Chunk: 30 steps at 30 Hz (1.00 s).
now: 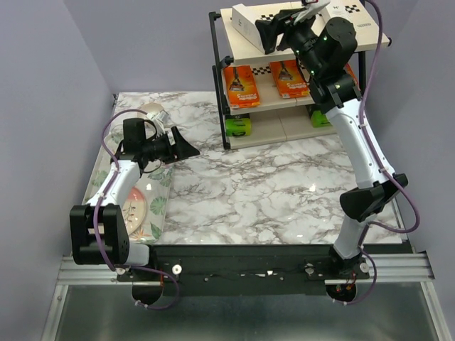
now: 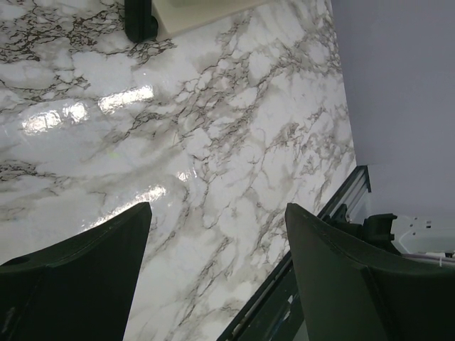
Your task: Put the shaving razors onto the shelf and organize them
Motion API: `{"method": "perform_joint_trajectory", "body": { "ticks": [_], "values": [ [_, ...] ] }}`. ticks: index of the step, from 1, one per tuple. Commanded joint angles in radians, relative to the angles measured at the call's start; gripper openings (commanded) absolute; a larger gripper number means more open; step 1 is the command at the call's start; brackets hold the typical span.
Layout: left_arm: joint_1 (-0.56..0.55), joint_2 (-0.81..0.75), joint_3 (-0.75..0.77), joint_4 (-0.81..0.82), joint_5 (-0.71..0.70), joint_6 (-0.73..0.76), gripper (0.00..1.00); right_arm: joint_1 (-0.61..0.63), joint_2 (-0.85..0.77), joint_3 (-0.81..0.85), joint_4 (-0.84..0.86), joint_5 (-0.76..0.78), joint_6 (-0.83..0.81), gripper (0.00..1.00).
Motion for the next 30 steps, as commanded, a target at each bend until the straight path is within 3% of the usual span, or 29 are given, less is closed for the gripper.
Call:
{"method": "perform_joint_trajectory", "body": {
  "ticks": [1,8,12,14,16,20,30],
  "values": [
    [0.018,-0.025,-0.034,0.047,0.015,-0.027,0.85,0.002,-0.007,-0.045,-0.092,-0.010,-0.023,0.78],
    [0.031,-0.027,-0.042,0.061,0.017,-0.039,0.85,0.001,0.014,-0.058,-0.127,0.071,0.015,0.74],
    [0.037,-0.029,-0.042,0.060,0.017,-0.041,0.85,-0.010,0.017,-0.069,-0.141,0.091,0.138,0.47],
    [0.038,-0.030,-0.047,0.058,0.017,-0.042,0.85,-0.027,0.031,-0.054,-0.172,0.089,0.189,0.43],
    [0.040,-0.032,-0.050,0.058,0.019,-0.044,0.85,-0.036,0.042,-0.051,-0.198,0.072,0.241,0.44],
    [0.043,-0.036,-0.054,0.058,0.019,-0.042,0.85,-0.044,0.025,-0.086,-0.190,0.056,0.264,0.57],
    [0.049,-0.033,-0.060,0.075,0.019,-0.055,0.85,-0.055,-0.003,-0.115,-0.193,0.114,0.244,0.58]
  ]
}}
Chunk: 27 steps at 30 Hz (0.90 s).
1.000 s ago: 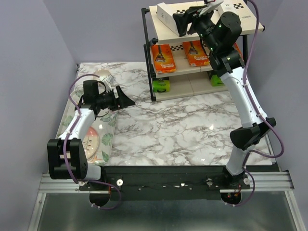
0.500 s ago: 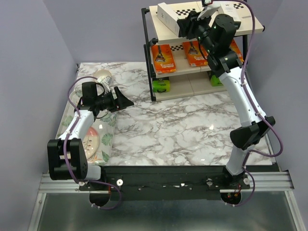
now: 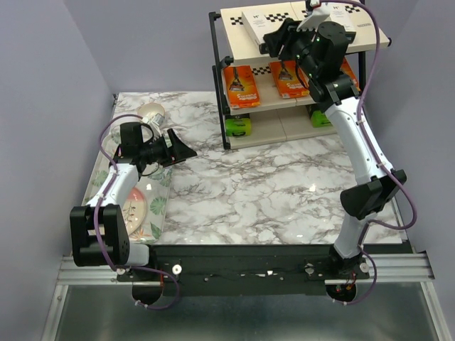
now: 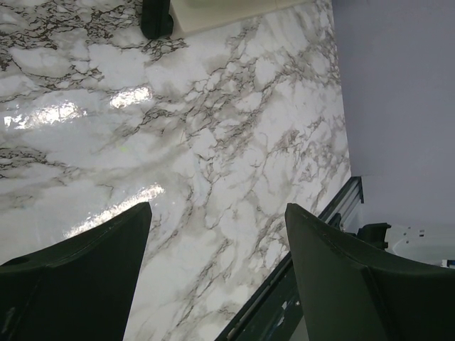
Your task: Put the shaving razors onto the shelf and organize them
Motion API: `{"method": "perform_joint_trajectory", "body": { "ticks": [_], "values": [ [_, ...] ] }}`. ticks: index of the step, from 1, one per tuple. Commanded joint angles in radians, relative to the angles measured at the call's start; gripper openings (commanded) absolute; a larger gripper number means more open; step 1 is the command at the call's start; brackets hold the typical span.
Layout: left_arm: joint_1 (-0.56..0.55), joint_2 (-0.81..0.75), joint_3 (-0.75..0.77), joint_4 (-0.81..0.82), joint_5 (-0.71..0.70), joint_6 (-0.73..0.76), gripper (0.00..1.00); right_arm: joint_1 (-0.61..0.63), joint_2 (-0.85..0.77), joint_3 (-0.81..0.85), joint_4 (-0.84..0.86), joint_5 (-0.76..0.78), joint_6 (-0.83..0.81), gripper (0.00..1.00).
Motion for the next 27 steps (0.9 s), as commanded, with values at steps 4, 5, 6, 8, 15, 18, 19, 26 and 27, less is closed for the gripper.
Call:
{"method": "perform_joint_trajectory", "body": {
  "ticks": [4,5,6,8,15,18,19,26,27],
  "values": [
    [0.011,-0.024,-0.009,0.026,0.017,-0.012,0.85,-0.006,-0.049,-0.045,0.015,0.005,-0.057,0.73],
    [0.011,-0.024,-0.010,0.034,0.017,-0.014,0.85,-0.006,-0.031,-0.028,0.010,-0.012,-0.071,0.75],
    [0.011,-0.024,-0.014,0.040,0.017,-0.018,0.85,-0.003,-0.025,-0.001,0.005,-0.029,-0.091,0.78],
    [0.012,-0.022,-0.021,0.053,0.017,-0.026,0.85,-0.001,-0.012,0.007,0.002,-0.047,-0.106,0.92],
    [0.015,-0.027,-0.020,0.049,0.017,-0.028,0.85,0.014,-0.017,-0.042,0.024,-0.119,-0.144,1.00],
    [0.017,-0.030,-0.029,0.052,0.015,-0.029,0.85,0.039,-0.009,-0.031,0.021,-0.080,-0.186,1.00],
    [0.018,-0.032,-0.035,0.054,0.015,-0.032,0.85,0.046,-0.003,-0.031,0.018,-0.060,-0.196,1.00],
    [0.026,-0.035,-0.030,0.060,0.014,-0.041,0.85,0.083,0.034,-0.023,-0.002,0.117,-0.194,0.84],
    [0.028,-0.035,-0.030,0.060,0.014,-0.041,0.85,0.083,0.037,-0.023,-0.002,0.137,-0.197,0.82]
  ]
}}
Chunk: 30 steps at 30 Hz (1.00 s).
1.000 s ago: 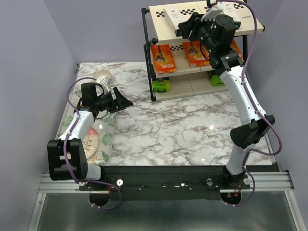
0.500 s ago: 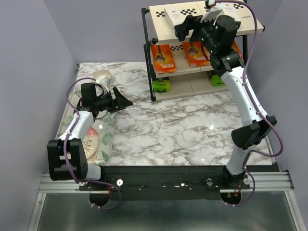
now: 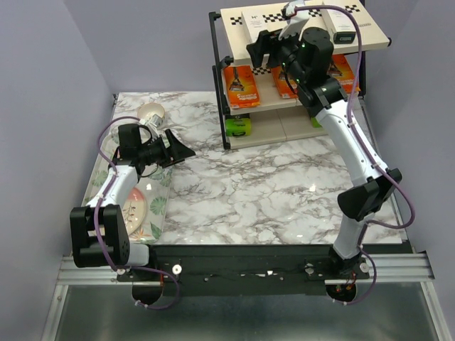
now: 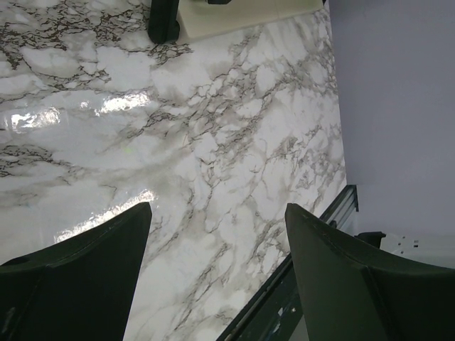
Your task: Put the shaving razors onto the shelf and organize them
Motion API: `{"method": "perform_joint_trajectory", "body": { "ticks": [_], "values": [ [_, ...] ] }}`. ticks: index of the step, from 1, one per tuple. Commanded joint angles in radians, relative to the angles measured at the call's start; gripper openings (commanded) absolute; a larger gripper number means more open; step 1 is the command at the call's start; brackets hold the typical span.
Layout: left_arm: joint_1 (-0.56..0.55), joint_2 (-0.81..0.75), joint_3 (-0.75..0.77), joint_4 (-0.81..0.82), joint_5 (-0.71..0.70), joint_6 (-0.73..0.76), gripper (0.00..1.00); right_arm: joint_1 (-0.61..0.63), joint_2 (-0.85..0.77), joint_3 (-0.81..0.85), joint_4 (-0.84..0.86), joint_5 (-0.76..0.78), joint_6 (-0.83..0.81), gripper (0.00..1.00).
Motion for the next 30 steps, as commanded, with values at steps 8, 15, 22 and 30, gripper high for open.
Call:
{"method": "perform_joint_trajectory", "body": {
  "ticks": [8,15,22,30],
  "values": [
    [0.018,-0.028,-0.018,0.037,0.012,-0.023,0.85,0.013,0.069,0.024,-0.006,0.208,0.011,0.67],
    [0.021,-0.025,-0.018,0.041,0.013,-0.027,0.85,0.013,0.102,0.042,-0.003,0.190,0.010,0.65],
    [0.024,-0.025,-0.003,0.032,0.013,-0.021,0.85,0.013,0.027,-0.034,0.020,0.159,-0.023,0.99],
    [0.025,-0.014,0.122,-0.070,-0.050,0.080,0.99,0.013,-0.316,-0.272,0.078,0.260,-0.116,1.00]
  ]
}}
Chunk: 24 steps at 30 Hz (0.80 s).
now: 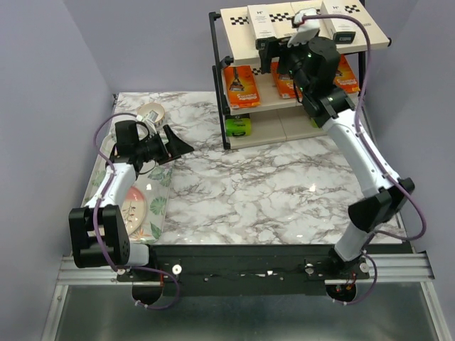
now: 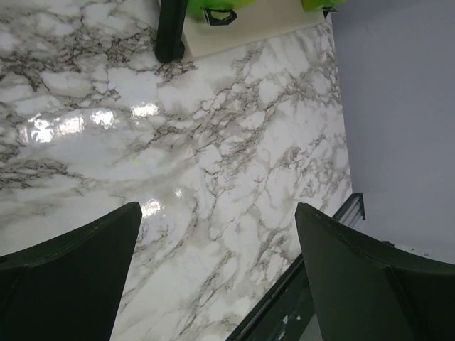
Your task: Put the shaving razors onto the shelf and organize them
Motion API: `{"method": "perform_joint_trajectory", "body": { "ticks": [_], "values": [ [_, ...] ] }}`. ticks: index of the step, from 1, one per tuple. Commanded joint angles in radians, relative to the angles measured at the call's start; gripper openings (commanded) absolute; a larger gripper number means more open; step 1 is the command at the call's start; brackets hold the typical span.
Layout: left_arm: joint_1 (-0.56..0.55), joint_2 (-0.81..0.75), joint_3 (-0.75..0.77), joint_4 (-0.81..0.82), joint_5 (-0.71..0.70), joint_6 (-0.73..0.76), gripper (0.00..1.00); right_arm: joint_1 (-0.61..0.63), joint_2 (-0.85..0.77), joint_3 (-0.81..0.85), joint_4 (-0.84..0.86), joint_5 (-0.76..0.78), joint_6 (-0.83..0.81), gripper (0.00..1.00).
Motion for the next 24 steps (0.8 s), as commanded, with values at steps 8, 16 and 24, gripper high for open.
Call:
{"method": "perform_joint_trajectory", "body": {
  "ticks": [8,16,24],
  "values": [
    [0.000,-0.016,0.201,-0.163,-0.209,0.141,0.99,0.002,-0.486,-0.493,-0.370,-0.131,-0.006,1.00],
    [-0.032,-0.010,0.304,-0.266,-0.292,0.255,0.99,0.002,-0.655,-0.726,-0.659,-0.068,0.083,1.00],
    [-0.058,-0.022,0.332,-0.275,-0.283,0.261,0.99,0.000,-0.769,-0.735,-0.581,-0.162,0.031,1.00]
  ]
}}
